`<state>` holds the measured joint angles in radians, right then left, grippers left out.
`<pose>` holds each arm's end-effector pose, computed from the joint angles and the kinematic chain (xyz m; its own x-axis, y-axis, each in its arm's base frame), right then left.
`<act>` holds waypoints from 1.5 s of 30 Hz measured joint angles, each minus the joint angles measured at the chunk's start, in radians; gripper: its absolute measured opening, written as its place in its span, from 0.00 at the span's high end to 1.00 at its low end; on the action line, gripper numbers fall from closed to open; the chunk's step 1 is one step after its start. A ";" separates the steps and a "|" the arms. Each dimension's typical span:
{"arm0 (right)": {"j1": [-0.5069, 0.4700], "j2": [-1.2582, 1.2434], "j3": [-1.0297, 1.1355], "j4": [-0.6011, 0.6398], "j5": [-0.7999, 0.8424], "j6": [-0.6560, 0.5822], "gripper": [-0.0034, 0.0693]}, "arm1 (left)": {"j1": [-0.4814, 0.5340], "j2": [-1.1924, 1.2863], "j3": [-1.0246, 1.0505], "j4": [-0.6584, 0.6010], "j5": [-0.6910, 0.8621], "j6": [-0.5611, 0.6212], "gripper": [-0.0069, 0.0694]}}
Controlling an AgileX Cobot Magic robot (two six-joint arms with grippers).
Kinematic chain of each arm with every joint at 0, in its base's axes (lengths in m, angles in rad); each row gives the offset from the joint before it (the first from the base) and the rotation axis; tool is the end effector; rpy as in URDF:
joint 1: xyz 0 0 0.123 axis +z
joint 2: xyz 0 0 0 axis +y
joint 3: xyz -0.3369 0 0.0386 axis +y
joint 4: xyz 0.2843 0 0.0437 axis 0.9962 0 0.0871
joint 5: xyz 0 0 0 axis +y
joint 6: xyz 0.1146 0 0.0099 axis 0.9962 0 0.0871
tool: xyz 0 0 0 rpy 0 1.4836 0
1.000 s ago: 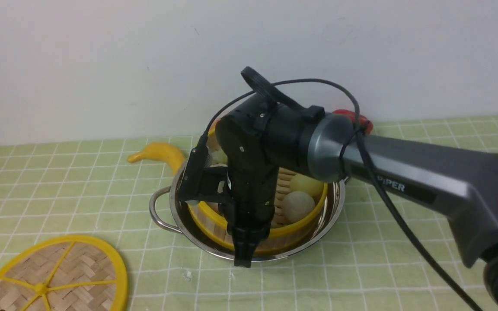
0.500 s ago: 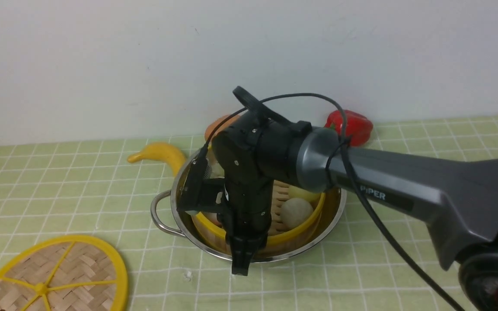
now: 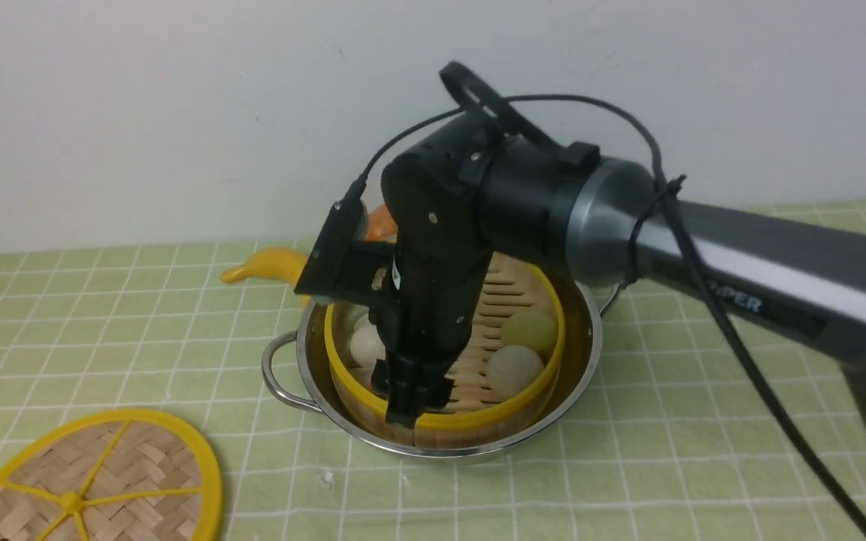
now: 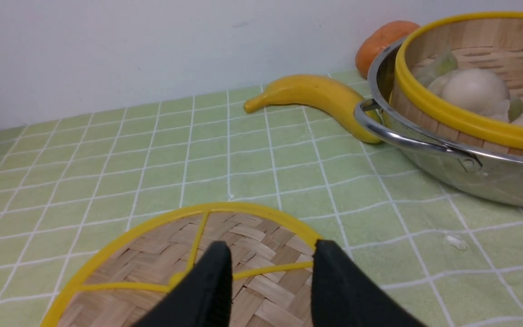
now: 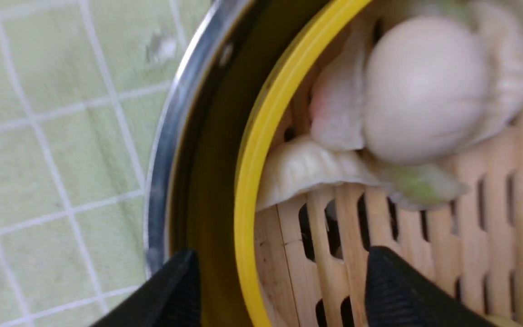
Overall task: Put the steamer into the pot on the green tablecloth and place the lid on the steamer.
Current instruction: 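Place the bamboo steamer basket of food into the steel pot with the right gripper, then grasp the bamboo steamer lid lying on the table by its centre knob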
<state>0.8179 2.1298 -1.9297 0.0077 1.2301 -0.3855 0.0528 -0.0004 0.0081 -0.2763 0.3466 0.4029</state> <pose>0.3581 0.3834 0.2624 -0.3448 -0.9144 -0.2121 -0.9268 0.3675 -0.0778 0.0590 -0.0076 0.1740 -0.2440 0.1285 -0.9612 0.0723 0.9908 0.1141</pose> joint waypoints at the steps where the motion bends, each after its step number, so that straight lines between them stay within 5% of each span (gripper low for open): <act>1: 0.000 -0.004 0.000 0.000 0.000 0.000 0.30 | 0.000 0.000 0.000 0.000 0.000 0.000 0.59; 5: 0.000 -0.071 0.000 -0.037 0.002 0.109 0.41 | 0.000 0.000 0.000 0.000 0.000 0.000 0.59; 6: 0.000 -0.110 0.000 -0.091 0.003 0.178 0.56 | 0.000 0.000 0.000 0.000 0.000 0.000 0.59; 10: 0.000 -0.229 0.000 -0.194 0.003 0.290 0.92 | 0.000 0.000 0.000 0.000 0.000 0.000 0.59; 12: 0.000 -0.287 0.000 -0.216 0.002 0.356 0.97 | 0.000 0.000 0.000 0.000 0.000 0.000 0.59; 23: 0.000 -0.493 -0.001 -0.089 0.002 0.740 0.97 | 0.000 0.000 0.000 0.000 0.000 0.000 0.59; 33: 0.000 -0.574 0.122 -0.065 -0.018 0.718 0.95 | 0.000 0.000 0.000 0.000 0.000 0.000 0.59; 42: -0.031 -1.081 0.837 -0.118 -0.419 0.665 0.94 | 0.000 0.000 0.000 0.000 0.000 0.000 0.59; 45: -0.161 -1.300 1.135 -0.130 -0.596 0.665 0.94 | 0.000 0.000 0.000 0.000 0.000 0.000 0.59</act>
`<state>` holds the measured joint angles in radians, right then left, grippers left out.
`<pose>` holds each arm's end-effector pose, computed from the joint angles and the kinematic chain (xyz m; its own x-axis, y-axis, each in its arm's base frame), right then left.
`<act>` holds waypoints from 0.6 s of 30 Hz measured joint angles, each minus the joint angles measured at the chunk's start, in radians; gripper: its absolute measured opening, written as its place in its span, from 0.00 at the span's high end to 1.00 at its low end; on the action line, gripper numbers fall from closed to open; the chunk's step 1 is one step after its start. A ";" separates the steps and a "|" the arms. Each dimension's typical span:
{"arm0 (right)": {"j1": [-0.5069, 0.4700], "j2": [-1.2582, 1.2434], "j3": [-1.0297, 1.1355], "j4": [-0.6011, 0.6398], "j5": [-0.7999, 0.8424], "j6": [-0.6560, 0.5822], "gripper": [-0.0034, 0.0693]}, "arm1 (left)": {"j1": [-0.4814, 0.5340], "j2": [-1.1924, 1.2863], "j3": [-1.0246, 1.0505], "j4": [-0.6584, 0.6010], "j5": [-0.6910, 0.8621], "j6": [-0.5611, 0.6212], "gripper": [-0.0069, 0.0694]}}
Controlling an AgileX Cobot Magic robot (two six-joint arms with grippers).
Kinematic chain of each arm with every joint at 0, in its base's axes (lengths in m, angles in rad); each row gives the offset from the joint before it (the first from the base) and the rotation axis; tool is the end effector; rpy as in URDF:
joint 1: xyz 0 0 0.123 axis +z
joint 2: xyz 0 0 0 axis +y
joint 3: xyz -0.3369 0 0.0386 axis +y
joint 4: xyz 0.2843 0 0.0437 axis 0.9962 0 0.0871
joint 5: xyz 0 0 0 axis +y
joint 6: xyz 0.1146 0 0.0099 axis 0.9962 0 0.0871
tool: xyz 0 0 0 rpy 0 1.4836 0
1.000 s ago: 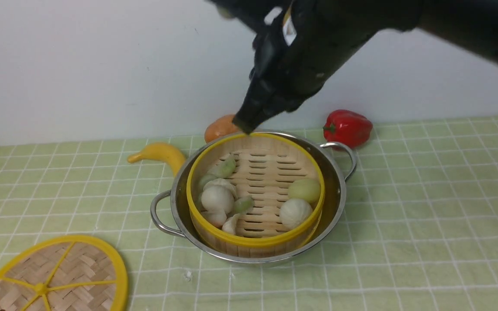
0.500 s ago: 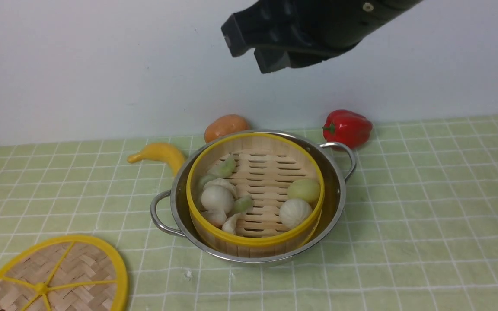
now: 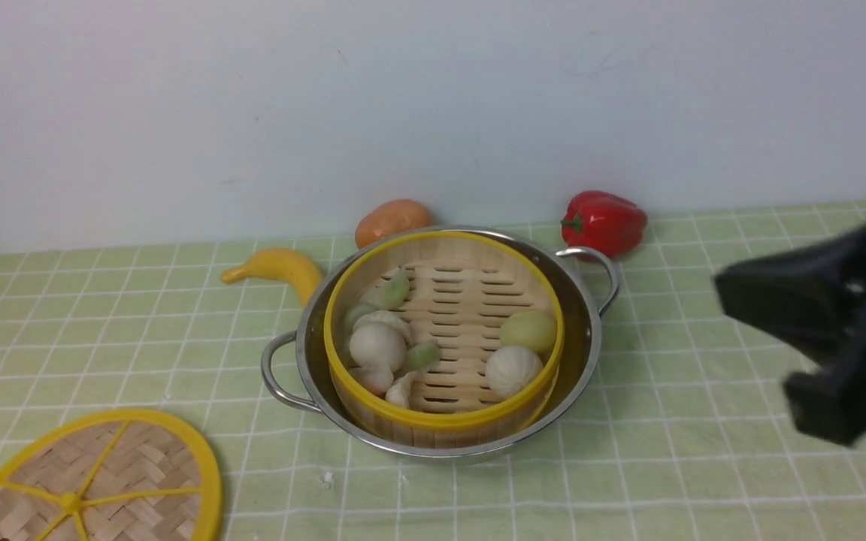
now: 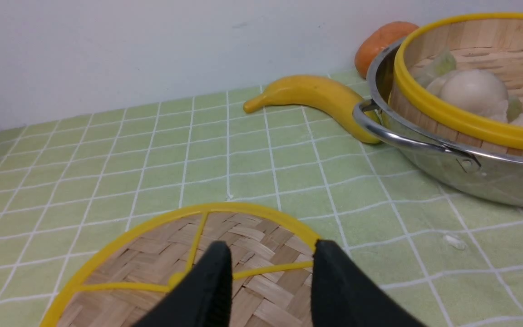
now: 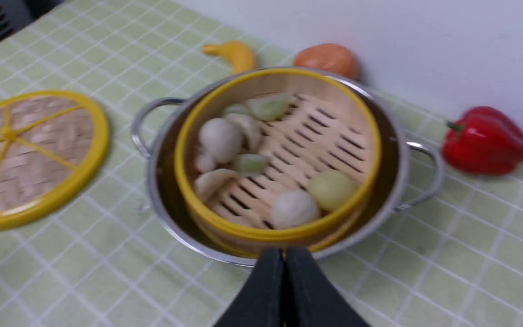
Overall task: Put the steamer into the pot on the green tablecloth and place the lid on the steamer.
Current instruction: 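Grasp the bamboo steamer lid lying on the table by its centre knob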
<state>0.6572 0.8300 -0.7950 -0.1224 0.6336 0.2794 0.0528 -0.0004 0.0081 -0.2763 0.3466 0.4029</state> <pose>0.1498 0.1051 0.3686 -0.5262 -0.1798 -0.8311 -0.4746 0.8731 0.1116 0.0590 -0.0076 0.1740 -0.2440 0.1285 -0.9612 0.0723 0.9908 0.1141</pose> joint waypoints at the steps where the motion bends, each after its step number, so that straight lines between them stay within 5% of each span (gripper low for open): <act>1: -0.048 -0.079 0.075 -0.003 -0.043 0.001 0.93 | 0.000 0.000 0.000 0.000 0.000 0.000 0.59; 9: -0.411 -0.606 0.501 -0.037 -0.265 0.003 0.91 | 0.000 0.000 0.000 0.000 0.000 0.000 0.59; 18: -0.528 -0.825 0.714 -0.038 -0.284 0.003 0.88 | 0.000 0.000 0.000 0.000 0.000 0.000 0.59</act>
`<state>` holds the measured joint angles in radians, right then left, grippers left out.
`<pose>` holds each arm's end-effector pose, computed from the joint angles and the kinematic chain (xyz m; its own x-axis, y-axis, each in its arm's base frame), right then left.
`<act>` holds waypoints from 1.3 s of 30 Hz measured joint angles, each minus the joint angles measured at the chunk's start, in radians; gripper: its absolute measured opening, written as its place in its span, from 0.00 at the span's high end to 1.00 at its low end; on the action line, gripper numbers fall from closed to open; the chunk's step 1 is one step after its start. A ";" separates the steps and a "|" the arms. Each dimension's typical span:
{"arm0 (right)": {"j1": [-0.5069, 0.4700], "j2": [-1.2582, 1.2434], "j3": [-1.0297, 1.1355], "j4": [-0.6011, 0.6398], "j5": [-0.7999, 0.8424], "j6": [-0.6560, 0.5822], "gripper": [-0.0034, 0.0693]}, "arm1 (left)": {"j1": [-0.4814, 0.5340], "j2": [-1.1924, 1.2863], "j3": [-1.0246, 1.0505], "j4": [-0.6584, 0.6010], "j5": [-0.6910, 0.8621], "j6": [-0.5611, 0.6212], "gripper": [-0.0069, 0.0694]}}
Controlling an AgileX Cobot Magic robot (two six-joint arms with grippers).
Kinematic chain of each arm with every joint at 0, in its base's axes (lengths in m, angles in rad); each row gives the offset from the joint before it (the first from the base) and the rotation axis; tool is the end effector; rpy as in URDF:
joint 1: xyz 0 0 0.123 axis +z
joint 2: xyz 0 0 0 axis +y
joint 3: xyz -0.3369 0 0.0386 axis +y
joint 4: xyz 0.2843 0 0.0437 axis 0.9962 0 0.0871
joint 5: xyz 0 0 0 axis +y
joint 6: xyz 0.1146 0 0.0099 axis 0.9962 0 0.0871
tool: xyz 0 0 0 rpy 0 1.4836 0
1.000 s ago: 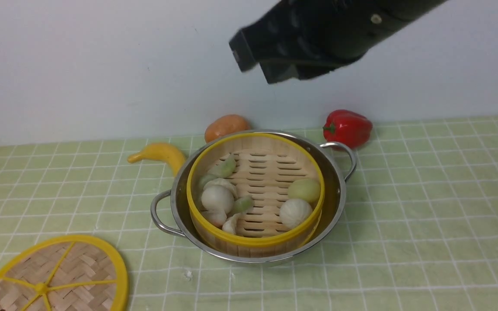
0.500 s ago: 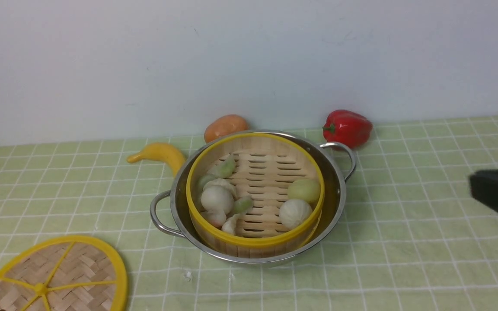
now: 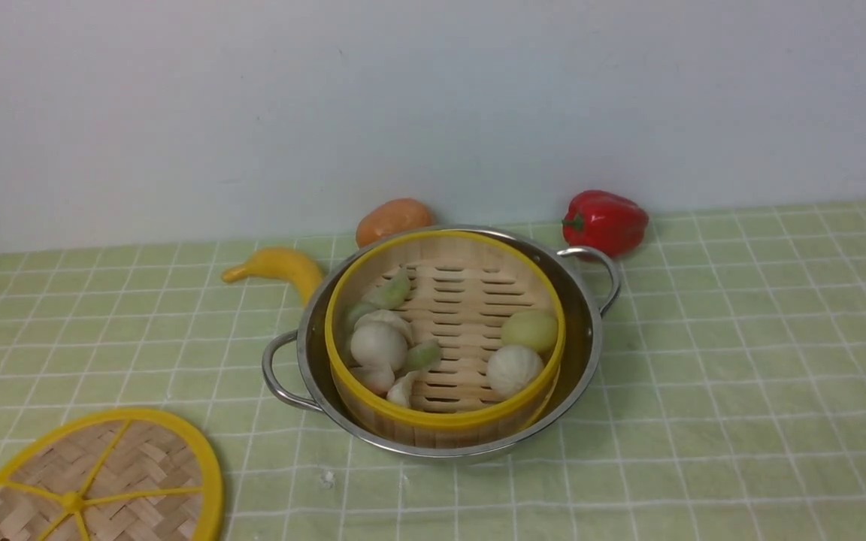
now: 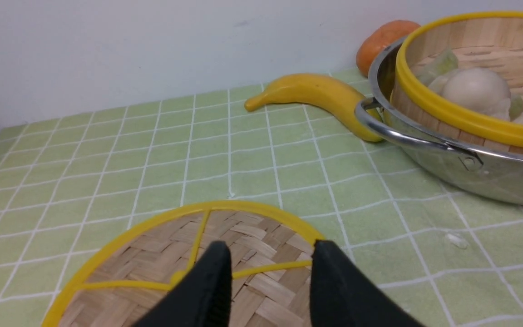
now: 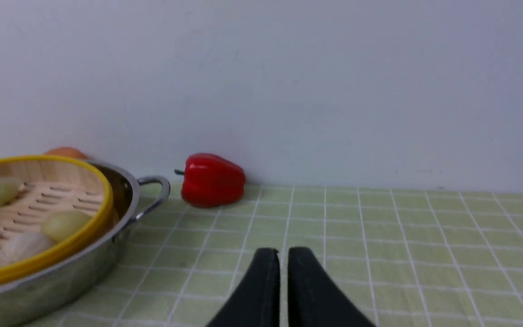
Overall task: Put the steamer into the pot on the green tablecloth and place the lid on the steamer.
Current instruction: 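Grasp the bamboo steamer lid lying on the table by its centre knob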
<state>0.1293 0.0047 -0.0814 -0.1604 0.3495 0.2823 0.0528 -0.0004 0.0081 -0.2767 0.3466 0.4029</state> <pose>0.0567 0.0010 0.2077 -0.1873 0.1076 -0.9764 -0.0513 0.9916 0.1191 0.0590 -0.0076 0.1740 -0.2440 0.1281 -0.9613 0.0724 0.9909 0.1137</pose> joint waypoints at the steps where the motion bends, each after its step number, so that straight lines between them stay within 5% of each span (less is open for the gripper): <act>1: -0.001 0.000 0.010 0.001 0.007 0.000 0.87 | 0.000 0.000 0.000 0.000 0.000 0.000 0.59; 39: -0.001 0.000 0.089 0.028 0.015 0.000 0.74 | 0.000 0.000 0.000 0.000 0.000 -0.001 0.59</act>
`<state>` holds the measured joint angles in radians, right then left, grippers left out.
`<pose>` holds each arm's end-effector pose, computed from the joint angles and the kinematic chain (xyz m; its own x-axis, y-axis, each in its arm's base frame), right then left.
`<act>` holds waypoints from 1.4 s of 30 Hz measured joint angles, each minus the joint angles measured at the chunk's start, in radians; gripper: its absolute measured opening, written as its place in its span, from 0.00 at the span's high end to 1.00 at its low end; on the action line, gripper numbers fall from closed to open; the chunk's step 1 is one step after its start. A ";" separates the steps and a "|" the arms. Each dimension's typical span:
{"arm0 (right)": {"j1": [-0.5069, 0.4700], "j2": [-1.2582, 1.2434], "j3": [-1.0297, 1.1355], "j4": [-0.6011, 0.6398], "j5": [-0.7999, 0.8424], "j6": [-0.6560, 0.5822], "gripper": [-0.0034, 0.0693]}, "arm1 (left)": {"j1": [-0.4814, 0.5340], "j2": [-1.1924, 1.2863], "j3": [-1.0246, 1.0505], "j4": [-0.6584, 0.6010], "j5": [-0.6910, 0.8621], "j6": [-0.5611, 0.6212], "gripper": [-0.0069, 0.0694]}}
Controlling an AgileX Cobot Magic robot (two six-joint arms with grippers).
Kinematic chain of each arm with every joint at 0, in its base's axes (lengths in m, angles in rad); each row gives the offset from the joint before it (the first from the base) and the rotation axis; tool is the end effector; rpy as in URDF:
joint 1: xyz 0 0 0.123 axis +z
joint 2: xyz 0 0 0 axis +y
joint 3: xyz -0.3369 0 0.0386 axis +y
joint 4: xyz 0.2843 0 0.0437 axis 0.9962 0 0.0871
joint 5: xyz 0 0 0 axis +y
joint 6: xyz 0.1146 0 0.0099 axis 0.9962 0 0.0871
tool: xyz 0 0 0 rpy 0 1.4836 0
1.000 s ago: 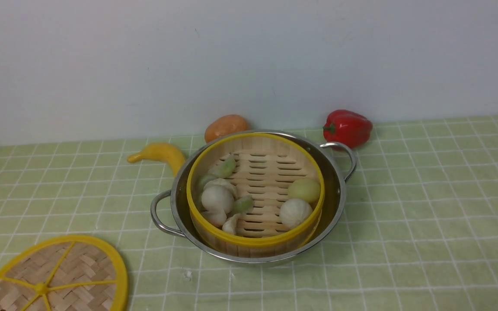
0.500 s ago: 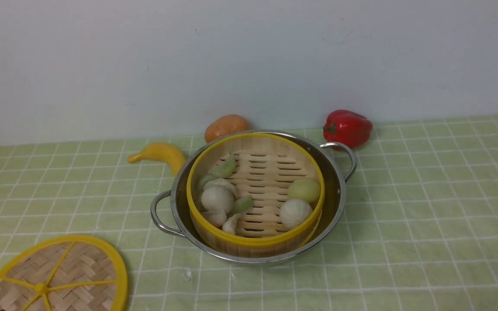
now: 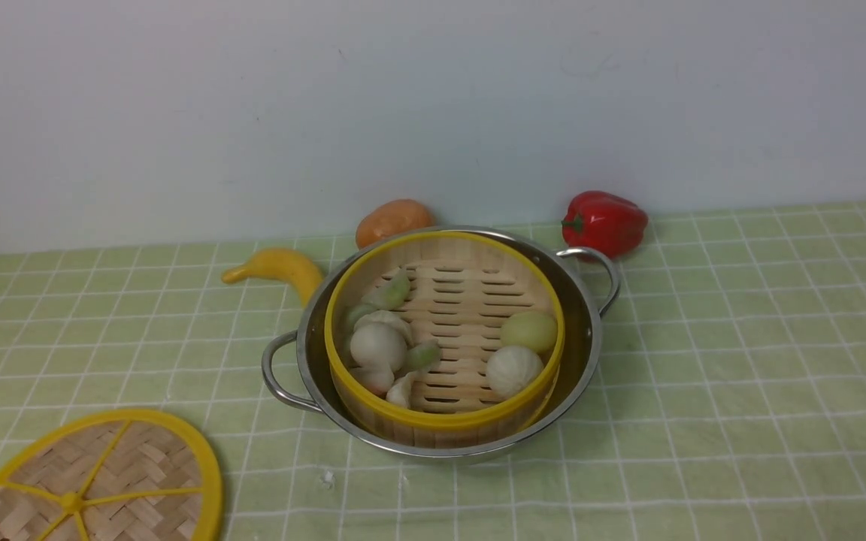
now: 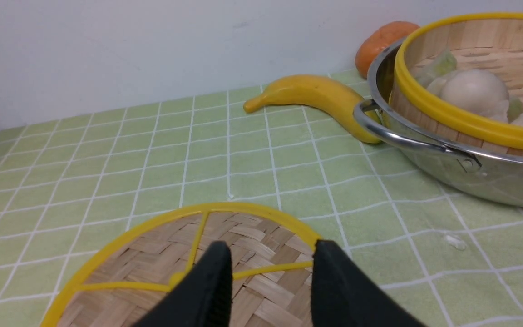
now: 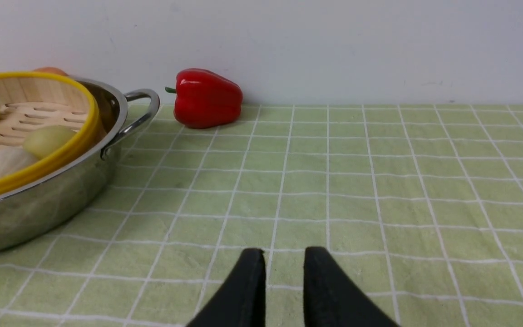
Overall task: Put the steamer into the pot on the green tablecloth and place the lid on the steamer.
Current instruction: 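Grasp the bamboo steamer lid lying on the table by its centre knob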
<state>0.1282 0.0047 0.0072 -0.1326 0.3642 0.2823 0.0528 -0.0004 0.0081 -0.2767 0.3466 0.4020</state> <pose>0.0585 0.0021 0.1710 -0.2894 0.1215 -0.9495 -0.0378 0.9897 0.1381 0.0590 -0.0076 0.1740 -0.2441 0.1272 -0.9614 0.0721 0.9910 0.1128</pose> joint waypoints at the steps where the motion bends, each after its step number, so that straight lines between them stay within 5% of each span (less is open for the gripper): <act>1: 0.000 0.000 0.000 0.000 0.000 0.000 0.74 | 0.000 0.000 0.000 0.000 0.000 0.000 0.59; 18: 0.000 0.000 0.001 0.000 0.000 0.000 0.69 | 0.000 0.000 0.000 -0.010 -0.012 0.000 0.59; 22: 0.000 0.000 0.001 0.000 -0.003 0.000 0.68 | 0.000 0.000 0.000 -0.168 -0.074 -0.051 0.59; 24: 0.000 0.000 0.001 0.000 -0.007 0.000 0.67 | 0.000 0.000 0.000 -0.351 -0.134 -0.097 0.59; 33: 0.000 0.000 0.001 0.000 -0.007 0.000 0.65 | 0.000 0.000 -0.014 -0.649 -0.361 -0.102 0.59; 38: 0.000 0.000 0.001 0.000 -0.008 0.000 0.63 | 0.000 0.034 -0.173 -0.617 -0.287 0.017 0.59; 42: 0.000 0.000 0.001 0.000 -0.009 0.000 0.62 | 0.000 0.196 -0.384 -0.445 0.005 0.104 0.59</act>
<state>0.1282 0.0045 0.0082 -0.1326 0.3553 0.2823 0.0528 0.1961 -0.3764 -0.7219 0.3515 0.5064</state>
